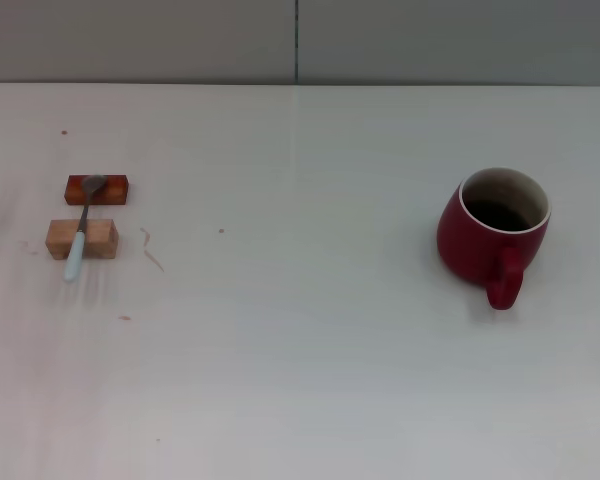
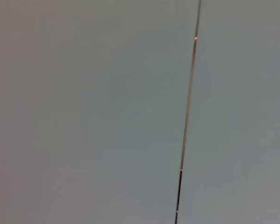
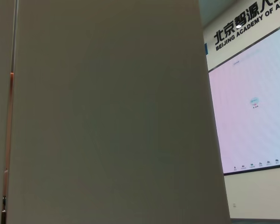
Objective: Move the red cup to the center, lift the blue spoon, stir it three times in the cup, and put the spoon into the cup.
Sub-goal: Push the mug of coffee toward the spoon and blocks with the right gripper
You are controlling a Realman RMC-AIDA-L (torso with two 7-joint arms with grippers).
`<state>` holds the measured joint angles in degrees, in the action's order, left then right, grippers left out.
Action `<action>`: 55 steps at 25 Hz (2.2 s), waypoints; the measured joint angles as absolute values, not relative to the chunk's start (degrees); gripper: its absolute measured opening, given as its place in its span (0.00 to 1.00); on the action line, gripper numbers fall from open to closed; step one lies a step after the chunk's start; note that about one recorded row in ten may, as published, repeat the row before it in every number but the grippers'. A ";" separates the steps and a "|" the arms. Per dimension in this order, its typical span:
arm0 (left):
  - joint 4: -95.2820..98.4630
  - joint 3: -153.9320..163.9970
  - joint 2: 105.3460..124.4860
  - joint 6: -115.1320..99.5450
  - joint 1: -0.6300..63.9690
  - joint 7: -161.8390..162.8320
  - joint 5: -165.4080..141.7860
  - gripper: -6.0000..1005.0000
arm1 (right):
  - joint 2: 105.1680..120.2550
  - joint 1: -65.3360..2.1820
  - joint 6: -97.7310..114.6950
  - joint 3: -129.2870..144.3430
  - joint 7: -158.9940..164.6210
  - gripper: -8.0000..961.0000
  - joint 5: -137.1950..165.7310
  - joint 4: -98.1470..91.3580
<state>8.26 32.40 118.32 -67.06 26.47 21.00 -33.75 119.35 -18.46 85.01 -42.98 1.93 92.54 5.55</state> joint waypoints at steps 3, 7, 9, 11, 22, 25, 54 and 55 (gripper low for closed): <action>8.26 32.36 118.36 -67.06 26.41 21.00 -33.75 0.86 | 119.35 -18.44 85.00 -42.98 1.93 0.70 92.54 5.54; 8.26 32.34 118.38 -67.25 26.37 21.00 -33.75 0.86 | 119.35 -18.33 84.98 -42.98 1.93 0.69 92.54 5.53; 8.26 32.34 118.43 -67.40 26.36 21.00 -33.75 0.86 | 119.35 -18.30 84.98 -42.98 1.93 0.69 92.54 5.53; 8.26 32.34 118.47 -67.43 26.36 21.00 -33.75 0.86 | 119.35 -18.29 84.98 -42.98 1.94 0.69 92.54 5.53; 8.26 32.35 118.46 -67.50 26.47 21.00 -33.75 0.85 | 119.30 -18.45 84.98 -42.98 1.80 0.70 92.54 5.53; 8.26 32.35 118.41 -67.50 26.57 21.00 -33.75 0.85 | 119.29 -18.50 84.99 -42.98 1.74 0.69 92.54 5.53; 8.26 32.25 118.38 -67.42 27.27 21.00 -33.71 0.85 | 119.54 -18.89 78.05 -29.25 -52.50 0.08 92.64 9.80; 8.26 32.25 118.38 -67.42 27.27 21.00 -33.71 0.85 | 119.54 -18.89 78.05 -29.25 -52.50 0.07 92.64 9.80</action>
